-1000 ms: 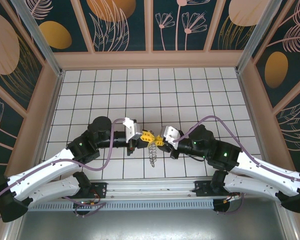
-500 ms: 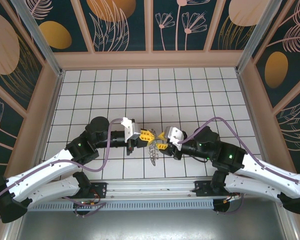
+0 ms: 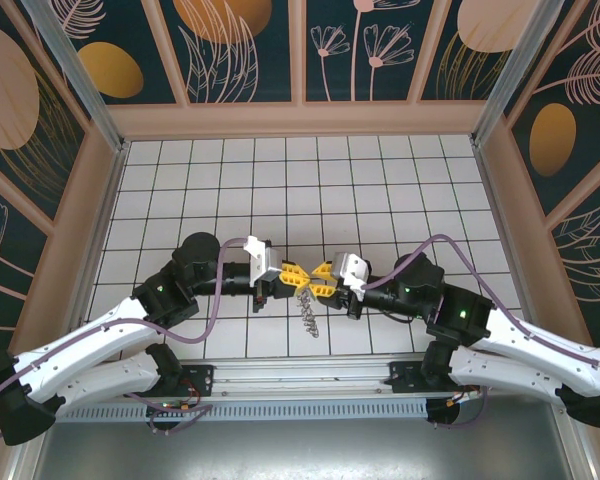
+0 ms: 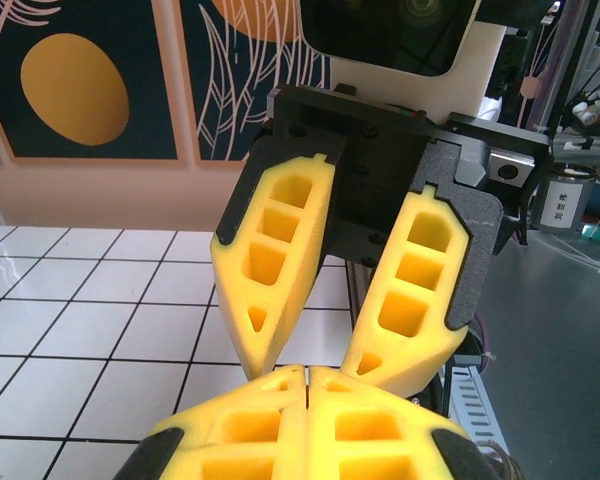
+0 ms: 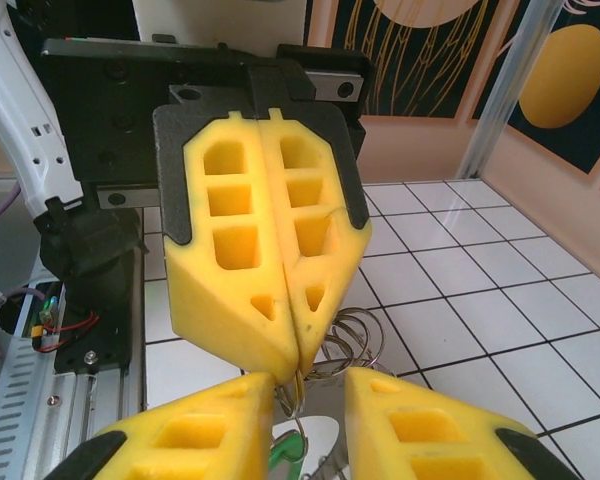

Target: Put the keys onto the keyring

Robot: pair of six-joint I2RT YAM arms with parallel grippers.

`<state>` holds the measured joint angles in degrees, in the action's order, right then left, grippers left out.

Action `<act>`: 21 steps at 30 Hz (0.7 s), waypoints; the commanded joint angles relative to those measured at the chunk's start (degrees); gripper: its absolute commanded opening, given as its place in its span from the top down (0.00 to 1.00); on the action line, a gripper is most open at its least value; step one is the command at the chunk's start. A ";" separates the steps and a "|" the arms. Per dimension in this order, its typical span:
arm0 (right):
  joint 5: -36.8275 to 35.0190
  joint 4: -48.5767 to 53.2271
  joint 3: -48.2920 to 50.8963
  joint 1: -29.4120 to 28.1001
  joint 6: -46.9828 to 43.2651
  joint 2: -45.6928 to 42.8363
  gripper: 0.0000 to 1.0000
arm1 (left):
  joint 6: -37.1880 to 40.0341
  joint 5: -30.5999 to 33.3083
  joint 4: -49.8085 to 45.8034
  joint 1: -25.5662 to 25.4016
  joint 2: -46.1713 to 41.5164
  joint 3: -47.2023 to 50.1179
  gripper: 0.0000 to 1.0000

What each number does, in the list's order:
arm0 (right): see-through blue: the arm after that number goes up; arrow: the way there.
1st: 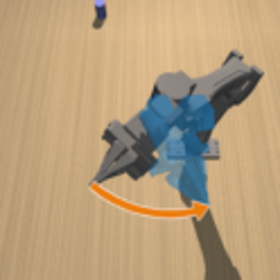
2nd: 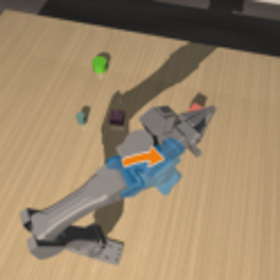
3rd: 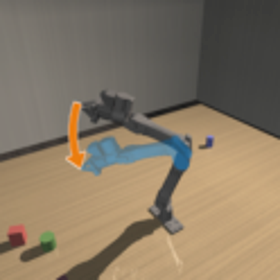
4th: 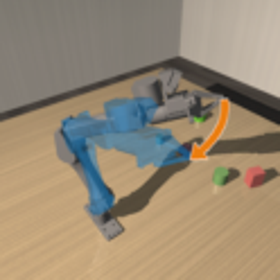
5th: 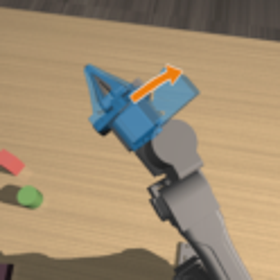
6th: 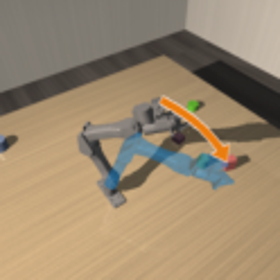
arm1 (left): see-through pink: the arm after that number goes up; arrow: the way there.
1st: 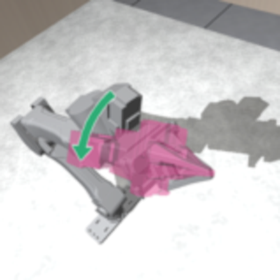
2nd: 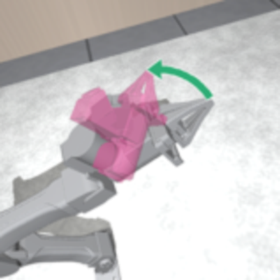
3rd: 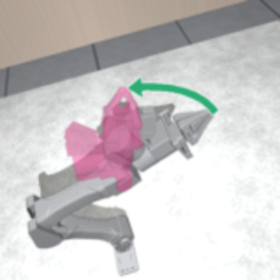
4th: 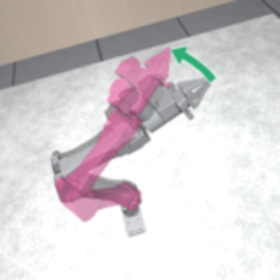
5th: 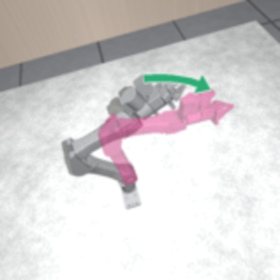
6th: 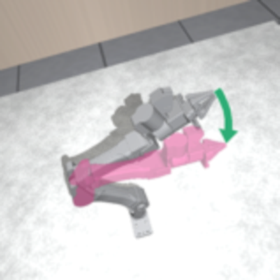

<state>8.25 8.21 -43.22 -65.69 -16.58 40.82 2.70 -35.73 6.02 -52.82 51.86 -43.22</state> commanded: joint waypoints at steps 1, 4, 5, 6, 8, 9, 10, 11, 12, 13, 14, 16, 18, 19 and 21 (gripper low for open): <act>1.07 -3.14 0.99 -0.32 -0.73 0.58 0.75 | -0.83 -2.85 3.47 -0.28 -0.09 -0.20 1.00; 1.04 -3.07 1.21 -0.33 -0.71 0.41 0.76 | -0.91 -3.08 3.65 -0.22 -0.22 -0.06 1.00; 1.14 -2.95 1.29 -0.34 -0.65 0.32 0.76 | -0.94 -2.96 3.73 -0.27 -0.35 -0.09 1.00; 1.36 -2.85 1.40 -0.36 -0.71 0.25 0.75 | -0.99 -2.95 3.73 -0.28 -0.44 -0.11 1.00; 1.68 -2.59 1.69 -0.34 -0.63 0.06 0.72 | -1.05 -3.03 3.72 -0.29 -0.66 -0.20 1.00; 1.86 -2.59 1.78 -0.33 -0.54 -0.03 0.72 | -1.28 -3.07 3.82 -0.22 -0.75 -0.22 1.00; 2.07 -2.60 2.07 -0.31 -0.47 -0.21 0.71 | -1.37 -3.16 4.07 -0.31 -0.79 -0.20 1.00; 2.24 -2.76 2.29 -0.34 -0.26 -0.44 0.71 | -1.54 -3.28 4.31 -0.32 -0.92 -0.15 1.00; 2.48 -3.05 2.63 -0.38 -0.30 -0.81 0.70 | -1.82 -3.46 4.72 -0.29 -1.03 -0.04 1.00; 2.76 -3.47 2.96 -0.32 -0.14 -1.06 0.70 | -2.16 -3.68 5.13 -0.34 -1.05 -0.02 1.00; 2.97 -3.79 3.20 -0.37 -0.20 -1.39 0.70 | -2.29 -3.81 5.46 -0.31 -1.12 -0.02 1.00; 3.09 -4.36 3.49 -0.32 -0.26 -2.08 0.70 | -2.69 -4.15 6.12 -0.21 -1.19 0.03 1.00; 3.42 -4.48 3.50 -0.38 -0.42 -2.56 0.70 | -3.20 -4.55 6.90 -0.26 -1.14 0.11 1.00; 3.73 -4.66 3.43 -0.32 -0.53 -2.75 0.70 | -3.40 -4.75 7.29 -0.27 -1.22 0.05 1.00; 4.03 -4.61 3.40 -0.32 -0.63 -3.04 0.70 | -3.81 -4.94 7.94 -0.27 -1.31 -0.02 1.00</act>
<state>10.76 6.15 -40.27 -65.69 -16.58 39.13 0.45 -38.72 8.51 -52.84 51.72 -43.03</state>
